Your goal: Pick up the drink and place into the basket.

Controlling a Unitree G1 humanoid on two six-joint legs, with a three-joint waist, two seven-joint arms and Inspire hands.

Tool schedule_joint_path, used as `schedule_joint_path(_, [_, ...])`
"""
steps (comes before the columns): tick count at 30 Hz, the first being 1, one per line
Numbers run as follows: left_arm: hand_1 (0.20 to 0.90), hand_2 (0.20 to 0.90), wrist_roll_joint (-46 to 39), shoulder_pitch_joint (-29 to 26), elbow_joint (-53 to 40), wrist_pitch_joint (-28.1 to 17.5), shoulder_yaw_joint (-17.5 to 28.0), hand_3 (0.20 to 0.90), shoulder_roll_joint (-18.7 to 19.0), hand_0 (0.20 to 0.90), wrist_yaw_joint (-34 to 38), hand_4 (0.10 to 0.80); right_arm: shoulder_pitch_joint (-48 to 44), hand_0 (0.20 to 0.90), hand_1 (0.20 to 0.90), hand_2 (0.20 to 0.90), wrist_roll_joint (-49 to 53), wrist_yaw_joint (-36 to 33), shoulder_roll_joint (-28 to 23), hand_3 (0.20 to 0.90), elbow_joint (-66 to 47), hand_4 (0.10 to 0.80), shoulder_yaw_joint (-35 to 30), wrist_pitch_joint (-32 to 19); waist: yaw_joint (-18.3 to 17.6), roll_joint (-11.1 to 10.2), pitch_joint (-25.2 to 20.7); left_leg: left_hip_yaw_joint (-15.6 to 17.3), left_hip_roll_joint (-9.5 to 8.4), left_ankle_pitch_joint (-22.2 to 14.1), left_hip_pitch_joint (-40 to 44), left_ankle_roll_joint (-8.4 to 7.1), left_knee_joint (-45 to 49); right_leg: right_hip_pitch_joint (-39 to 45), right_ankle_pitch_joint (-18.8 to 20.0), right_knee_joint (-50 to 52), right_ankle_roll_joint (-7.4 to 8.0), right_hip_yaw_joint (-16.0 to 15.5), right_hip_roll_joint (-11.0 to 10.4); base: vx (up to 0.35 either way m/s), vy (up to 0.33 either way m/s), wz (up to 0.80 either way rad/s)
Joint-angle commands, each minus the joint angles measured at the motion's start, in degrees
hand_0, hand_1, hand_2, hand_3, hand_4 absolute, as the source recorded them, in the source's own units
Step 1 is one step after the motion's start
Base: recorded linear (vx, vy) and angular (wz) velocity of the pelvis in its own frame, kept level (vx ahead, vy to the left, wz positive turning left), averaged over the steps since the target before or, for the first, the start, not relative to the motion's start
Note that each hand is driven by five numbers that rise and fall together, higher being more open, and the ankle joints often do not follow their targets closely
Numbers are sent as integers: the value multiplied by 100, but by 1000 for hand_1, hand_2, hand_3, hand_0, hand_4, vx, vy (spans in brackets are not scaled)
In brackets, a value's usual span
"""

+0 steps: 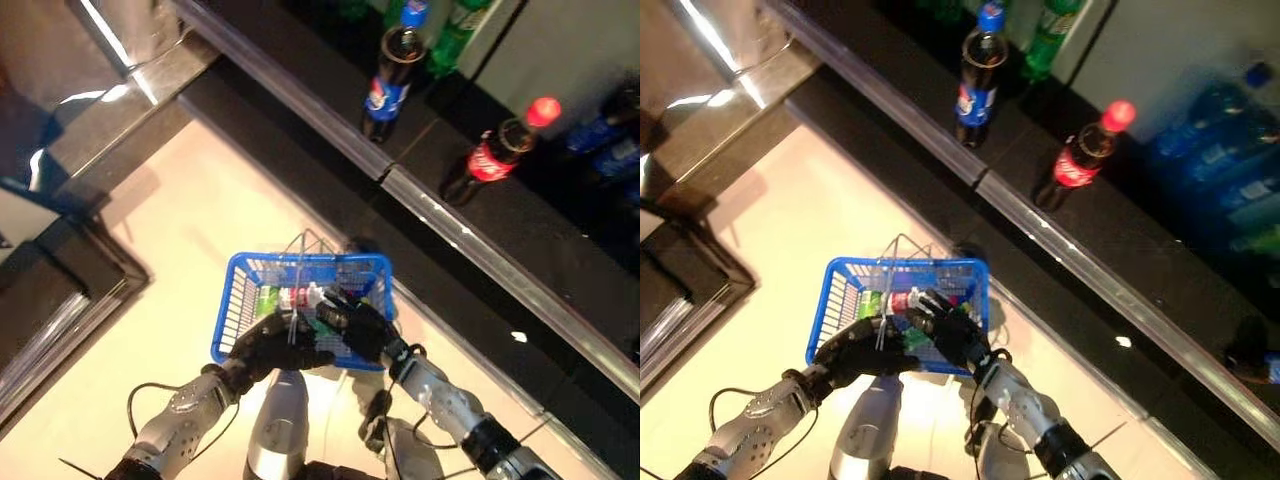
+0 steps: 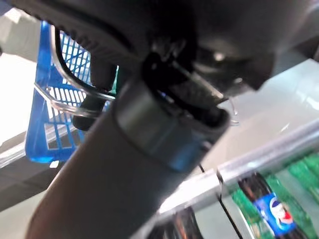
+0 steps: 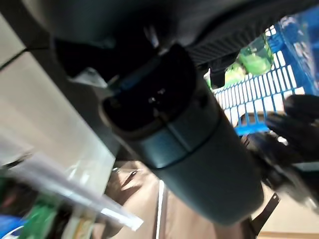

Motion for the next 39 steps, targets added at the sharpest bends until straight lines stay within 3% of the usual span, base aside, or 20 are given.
schedule_joint_path(1, [300, 300, 786, -114, -1124, -1743, 222, 200, -377, 300, 81, 100, 217, 900, 900, 900, -245, 649, -200, 900, -646, 800, 14, -214, -109, 77, -938, 239, 62, -406, 491, 322, -166, -352, 892, -275, -90, 134, -47, 70, -47, -31])
schedule_joint_path(5, [300, 300, 1030, 149, -520, -1643, 591, 200, -452, 300, 564, 100, 697, 900, 900, 900, -236, 740, -238, 900, -888, 800, -256, -395, -286, -30, -1245, 447, 173, -386, 666, 263, -303, -206, 904, -434, -44, 262, -22, 71, -30, -20])
schedule_joint_path(12, [300, 300, 937, 503, 933, -1372, 1090, 200, -965, 300, 852, 100, 1518, 900, 900, 900, -504, 1011, 10, 900, -686, 800, -740, -293, -682, -48, -1841, 951, 345, -399, 1031, 136, -491, 99, 938, -779, 58, 505, -108, 102, 35, -25])
schedule_joint_path(17, [300, 300, 976, 525, 1926, -1299, 1284, 200, -1294, 300, 1044, 100, 1762, 900, 900, 900, -1209, 187, 70, 900, -177, 800, -1091, -521, -923, -31, -2073, 1302, 427, -450, 1199, 58, -538, 197, 1009, -936, 166, 591, -244, 49, 69, -24])
schedule_joint_path(20, [300, 300, 926, 491, 2622, -1222, 1488, 200, -1529, 300, 1169, 100, 1869, 900, 900, 900, -1899, -418, 163, 900, 451, 800, -1364, -617, -1078, -20, -2189, 1489, 394, -542, 1293, 65, -510, 245, 1039, -978, 227, 643, -357, 50, 82, -30])
schedule_joint_path(23, [300, 300, 1601, 351, 3559, -1241, 1658, 200, -1683, 300, 1195, 100, 1699, 900, 900, 900, -2990, -878, 301, 900, 1643, 800, -1566, -659, -1135, 4, -2250, 1603, 309, -683, 1417, 115, -440, 268, 1129, -1004, 309, 606, -522, 60, 98, -27])
schedule_joint_path(26, [300, 300, 2149, 276, 4246, -1164, 1629, 200, -1563, 300, 1209, 100, 1398, 900, 900, 900, -3301, -833, 267, 900, 2761, 800, -1629, -590, -1082, 76, -2299, 1702, 297, -764, 1515, 126, -413, 294, 1226, -1080, 368, 475, -639, 40, 67, -35])
schedule_joint_path(31, [300, 300, 2973, 199, 5356, -1524, 1474, 200, -1437, 300, 1170, 100, 1081, 900, 900, 900, -4282, -662, 303, 900, 4605, 800, -1670, -741, -984, 218, -2379, 1871, 364, -772, 1608, 78, -463, 296, 1319, -1211, 379, 242, -698, 25, 49, -34])
schedule_joint_path(34, [300, 300, 2438, 132, 5668, -1469, 1428, 200, -1524, 300, 1139, 100, 1004, 900, 900, 900, -4712, -646, 310, 900, 5363, 800, -1656, -750, -941, 293, -2394, 1860, 406, -769, 1582, 42, -489, 295, 1293, -1247, 345, 183, -663, -9, 26, -19])
schedule_joint_path(39, [300, 300, 2360, 70, 5857, -1498, 1423, 200, -1744, 300, 1058, 100, 992, 900, 900, 900, -4678, -875, 431, 900, 5689, 800, -1789, -1039, -927, 310, -2410, 1792, 440, -731, 1537, 4, -548, 300, 1245, -1259, 289, 159, -586, -20, -8, 5])
